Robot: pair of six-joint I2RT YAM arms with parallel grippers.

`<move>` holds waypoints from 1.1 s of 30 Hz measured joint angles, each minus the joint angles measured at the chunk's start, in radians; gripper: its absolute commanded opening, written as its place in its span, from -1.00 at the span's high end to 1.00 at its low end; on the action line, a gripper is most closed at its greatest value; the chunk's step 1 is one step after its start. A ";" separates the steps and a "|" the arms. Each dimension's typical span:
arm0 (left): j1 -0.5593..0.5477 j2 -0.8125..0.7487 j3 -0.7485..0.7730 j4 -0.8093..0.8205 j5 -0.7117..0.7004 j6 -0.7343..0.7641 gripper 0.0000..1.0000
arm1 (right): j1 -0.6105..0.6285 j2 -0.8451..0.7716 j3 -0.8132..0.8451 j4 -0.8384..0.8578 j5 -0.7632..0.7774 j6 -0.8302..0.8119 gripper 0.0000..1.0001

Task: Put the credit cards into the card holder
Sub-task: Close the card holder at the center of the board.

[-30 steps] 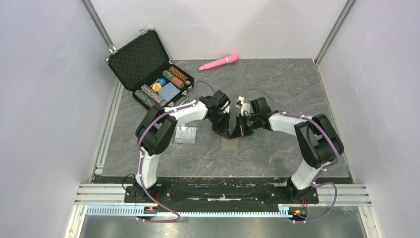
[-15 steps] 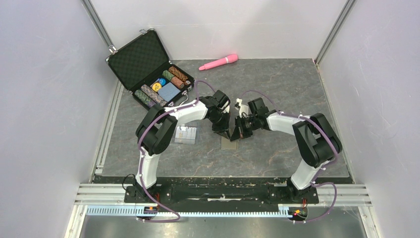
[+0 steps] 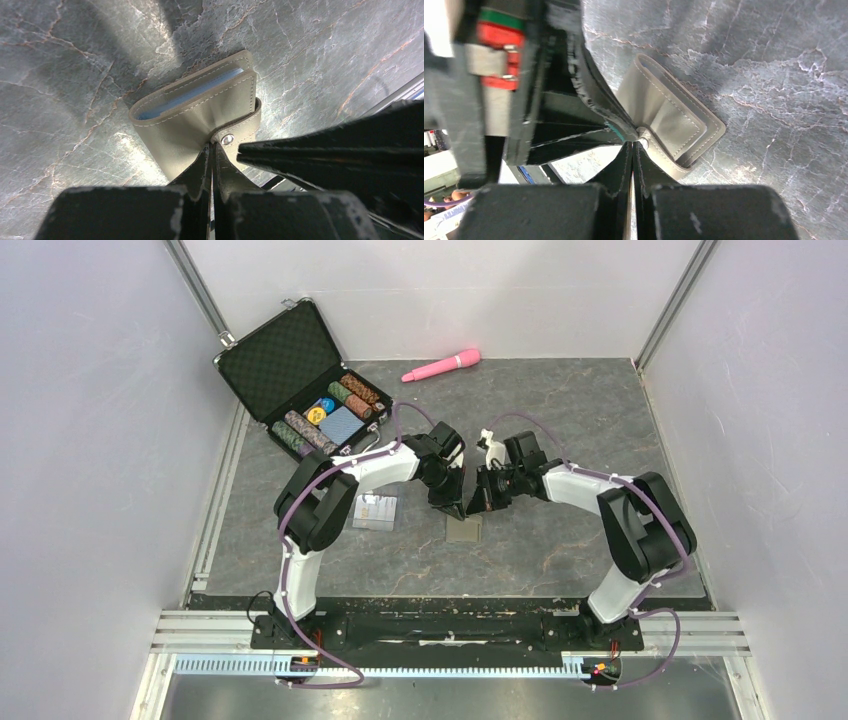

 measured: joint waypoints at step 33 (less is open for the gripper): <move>0.000 0.000 0.000 0.000 0.000 0.000 0.96 | 0.021 0.014 -0.013 -0.037 0.002 -0.044 1.00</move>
